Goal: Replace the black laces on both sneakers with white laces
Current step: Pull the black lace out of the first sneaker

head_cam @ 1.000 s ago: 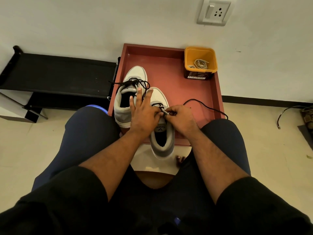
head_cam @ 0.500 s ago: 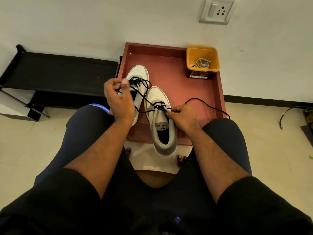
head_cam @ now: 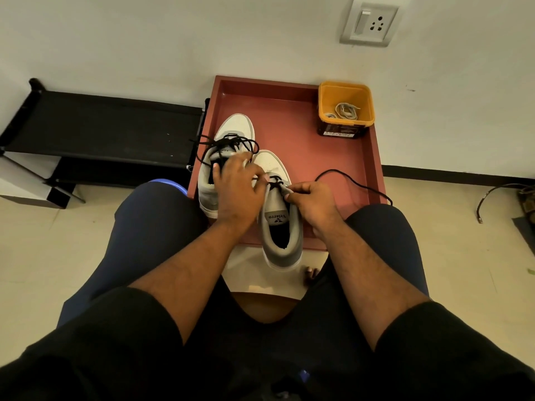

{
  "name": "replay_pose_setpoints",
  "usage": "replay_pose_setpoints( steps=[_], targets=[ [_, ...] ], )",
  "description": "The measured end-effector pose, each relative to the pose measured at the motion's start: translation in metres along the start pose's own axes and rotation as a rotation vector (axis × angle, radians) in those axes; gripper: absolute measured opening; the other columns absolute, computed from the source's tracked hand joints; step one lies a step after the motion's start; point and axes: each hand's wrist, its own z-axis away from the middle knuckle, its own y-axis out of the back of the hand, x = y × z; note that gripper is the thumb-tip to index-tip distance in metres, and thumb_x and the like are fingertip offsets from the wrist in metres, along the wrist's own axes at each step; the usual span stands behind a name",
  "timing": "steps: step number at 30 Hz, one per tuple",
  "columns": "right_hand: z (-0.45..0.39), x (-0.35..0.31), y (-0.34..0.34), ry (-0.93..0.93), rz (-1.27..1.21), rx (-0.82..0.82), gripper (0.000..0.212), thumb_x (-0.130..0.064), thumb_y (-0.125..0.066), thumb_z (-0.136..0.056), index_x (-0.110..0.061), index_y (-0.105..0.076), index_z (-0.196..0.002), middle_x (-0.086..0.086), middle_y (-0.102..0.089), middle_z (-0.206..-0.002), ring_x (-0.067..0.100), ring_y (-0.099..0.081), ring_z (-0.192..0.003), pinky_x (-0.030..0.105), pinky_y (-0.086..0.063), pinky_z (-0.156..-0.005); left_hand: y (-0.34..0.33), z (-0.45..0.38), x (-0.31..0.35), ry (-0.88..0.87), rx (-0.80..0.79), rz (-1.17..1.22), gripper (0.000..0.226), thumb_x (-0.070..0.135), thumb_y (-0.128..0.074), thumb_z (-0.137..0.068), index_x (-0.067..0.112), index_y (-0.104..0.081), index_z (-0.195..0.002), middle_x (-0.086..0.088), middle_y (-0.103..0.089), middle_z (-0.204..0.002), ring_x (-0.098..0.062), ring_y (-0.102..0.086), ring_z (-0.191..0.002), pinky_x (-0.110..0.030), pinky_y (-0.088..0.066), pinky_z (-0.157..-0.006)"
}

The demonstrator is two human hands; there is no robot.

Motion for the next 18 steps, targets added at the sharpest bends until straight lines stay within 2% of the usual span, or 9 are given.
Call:
replay_pose_setpoints(
  steps=[2, 4, 6, 8, 10, 12, 13, 15, 18],
  targets=[
    [-0.001, 0.000, -0.001, 0.008, 0.044, 0.016, 0.024, -0.005, -0.068, -0.080, -0.026, -0.074, -0.071, 0.000, -0.074, -0.080, 0.019, -0.070, -0.080, 0.041, -0.060, -0.076, 0.006, -0.003, -0.003, 0.102, 0.091, 0.035, 0.042, 0.035, -0.062, -0.087, 0.019, -0.057, -0.125, -0.011, -0.039, -0.147, -0.031, -0.032, -0.139, -0.056, -0.022, -0.114],
    [-0.001, -0.001, -0.002, 0.030, 0.086, 0.022, 0.025, -0.006, -0.067, -0.081, -0.027, -0.073, -0.071, -0.001, -0.074, -0.079, 0.018, -0.069, -0.080, 0.040, -0.059, -0.077, 0.010, -0.003, -0.004, 0.127, 0.001, -0.100, 0.064, 0.046, -0.062, -0.084, 0.024, -0.038, -0.140, -0.012, -0.027, -0.151, -0.034, -0.024, -0.141, -0.051, -0.023, -0.113],
    [0.000, -0.002, -0.002, 0.059, 0.120, 0.023, 0.023, -0.007, -0.067, -0.083, -0.027, -0.072, -0.073, -0.001, -0.073, -0.079, 0.017, -0.069, -0.079, 0.040, -0.059, -0.077, 0.011, 0.001, 0.001, 0.070, -0.047, -0.212, 0.064, 0.055, -0.063, -0.080, 0.027, -0.040, -0.133, -0.009, -0.038, -0.137, -0.030, -0.037, -0.129, -0.047, -0.033, -0.103],
    [0.001, -0.002, -0.002, 0.077, 0.135, 0.028, 0.014, -0.012, -0.068, -0.084, -0.024, -0.074, -0.079, -0.001, -0.074, -0.079, 0.017, -0.070, -0.080, 0.040, -0.059, -0.077, 0.009, 0.007, 0.009, 0.032, -0.060, -0.229, 0.063, 0.057, -0.065, -0.078, 0.028, -0.040, -0.128, -0.005, -0.045, -0.123, -0.025, -0.046, -0.114, -0.044, -0.038, -0.094],
    [0.001, -0.001, -0.001, 0.084, 0.162, 0.037, 0.011, -0.012, -0.068, -0.084, -0.019, -0.076, -0.083, -0.001, -0.073, -0.078, 0.016, -0.070, -0.079, 0.038, -0.059, -0.075, 0.004, 0.007, 0.012, 0.007, -0.112, -0.231, 0.064, 0.056, -0.065, -0.078, 0.029, -0.036, -0.128, -0.003, -0.048, -0.119, -0.022, -0.049, -0.110, -0.044, -0.038, -0.093],
    [0.000, 0.000, 0.002, 0.075, 0.181, 0.050, 0.013, -0.010, -0.067, -0.083, -0.019, -0.076, -0.083, -0.003, -0.073, -0.078, 0.014, -0.069, -0.078, 0.037, -0.059, -0.075, 0.001, 0.004, 0.007, -0.009, -0.237, -0.247, 0.058, 0.051, -0.063, -0.081, 0.028, -0.040, -0.129, -0.002, -0.055, -0.118, -0.023, -0.055, -0.109, -0.045, -0.040, -0.094],
    [0.000, 0.001, 0.004, 0.066, 0.185, 0.061, 0.013, -0.010, -0.067, -0.082, -0.019, -0.076, -0.083, -0.004, -0.072, -0.079, 0.013, -0.068, -0.079, 0.036, -0.059, -0.075, 0.000, 0.002, 0.002, 0.009, -0.303, -0.204, 0.053, 0.046, -0.063, -0.082, 0.027, -0.045, -0.127, -0.002, -0.059, -0.115, -0.023, -0.058, -0.106, -0.044, -0.043, -0.094],
    [-0.002, 0.002, 0.008, 0.032, 0.185, 0.087, 0.014, -0.009, -0.067, -0.081, -0.021, -0.074, -0.081, -0.004, -0.071, -0.081, 0.014, -0.067, -0.082, 0.037, -0.058, -0.076, 0.001, 0.000, -0.006, 0.124, -0.347, 0.040, 0.043, 0.031, -0.066, -0.082, 0.021, -0.057, -0.122, -0.002, -0.067, -0.102, -0.018, -0.064, -0.092, -0.036, -0.051, -0.087],
    [-0.006, 0.006, 0.014, -0.040, 0.173, 0.123, 0.022, -0.004, -0.061, -0.079, -0.023, -0.072, -0.076, 0.000, -0.071, -0.080, 0.021, -0.068, -0.081, 0.040, -0.059, -0.073, 0.001, 0.000, -0.012, 0.326, -0.264, 0.358, 0.039, 0.009, -0.071, -0.079, 0.017, -0.061, -0.116, 0.003, -0.063, -0.072, -0.003, -0.055, -0.061, -0.018, -0.046, -0.065]
  ],
)
